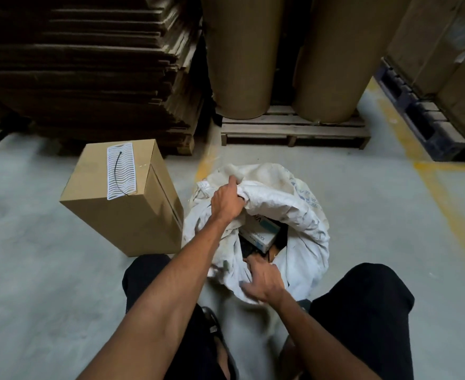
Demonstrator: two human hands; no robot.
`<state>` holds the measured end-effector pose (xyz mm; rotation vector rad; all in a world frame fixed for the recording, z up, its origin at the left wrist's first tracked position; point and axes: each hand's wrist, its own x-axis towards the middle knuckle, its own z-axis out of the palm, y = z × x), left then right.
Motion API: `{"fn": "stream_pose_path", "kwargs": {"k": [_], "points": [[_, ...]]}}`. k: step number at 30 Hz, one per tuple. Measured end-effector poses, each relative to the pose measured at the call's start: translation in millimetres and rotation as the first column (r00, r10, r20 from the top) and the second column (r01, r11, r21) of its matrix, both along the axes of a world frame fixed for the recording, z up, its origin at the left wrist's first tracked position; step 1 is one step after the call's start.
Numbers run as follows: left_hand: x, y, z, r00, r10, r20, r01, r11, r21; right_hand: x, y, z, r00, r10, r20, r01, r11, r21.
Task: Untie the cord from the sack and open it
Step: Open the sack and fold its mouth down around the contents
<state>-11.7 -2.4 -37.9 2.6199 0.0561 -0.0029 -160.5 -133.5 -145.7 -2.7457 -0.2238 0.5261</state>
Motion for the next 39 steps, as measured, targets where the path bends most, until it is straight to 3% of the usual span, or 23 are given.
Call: {"fn": "stream_pose_path", "kwargs": {"k": [1, 3, 5, 7, 11, 15, 19, 24, 28, 33, 35, 39], "points": [[-1, -6, -1, 1.000, -0.007, 0.006, 0.007, 1.000, -0.009, 5, -5, 5, 1.000, -0.006, 0.029, 0.005, 1.000, 0.026], [-2, -16, -3, 1.000, -0.025, 0.017, 0.026, 0.998, -0.049, 17, -15, 19, 0.966, -0.099, 0.239, 0.082, 0.994, 0.079], [-4, -23, -3, 0.998, -0.064, 0.007, 0.064, 0.992, -0.108, 34, -25, 34, 0.855, -0.202, 0.479, 0.196, 0.979, 0.063], [-6, -27, -2, 0.993, -0.119, 0.002, 0.117, 0.978, -0.171, 57, -35, 53, 0.782, -0.256, 0.568, 0.294, 0.955, 0.025], [-12, -28, 3, 0.973, -0.229, 0.015, 0.221, 0.915, -0.337, 100, -54, 75, 0.888, -0.142, 0.437, 0.265, 0.935, -0.235], [-29, -15, -1, 0.978, -0.200, 0.060, 0.206, 0.877, -0.434, 117, -62, 79, 0.907, -0.050, 0.418, 0.158, 0.961, -0.228], [-57, 14, -39, 0.971, 0.085, 0.225, -0.085, 0.996, -0.012, 121, -58, 80, 0.881, -0.056, 0.471, 0.147, 0.976, -0.160], [-92, 25, -82, 0.901, 0.427, -0.071, -0.419, 0.902, 0.105, 123, -49, 77, 0.877, -0.071, 0.475, 0.137, 0.985, -0.106], [-92, 11, -98, 0.814, 0.512, -0.275, -0.537, 0.843, -0.019, 125, -48, 77, 0.865, -0.067, 0.497, 0.128, 0.988, -0.091], [-73, 7, -100, 0.876, 0.372, -0.308, -0.377, 0.925, 0.044, 125, -58, 74, 0.875, -0.077, 0.478, 0.134, 0.987, -0.086], [-61, 10, -94, 0.913, 0.269, -0.307, -0.273, 0.962, 0.033, 125, -67, 69, 0.916, -0.023, 0.400, 0.107, 0.976, -0.191], [-29, 26, -78, 0.992, 0.071, -0.101, -0.058, 0.990, 0.125, 126, -89, 52, 0.947, -0.031, 0.321, 0.132, 0.945, -0.299]]}}
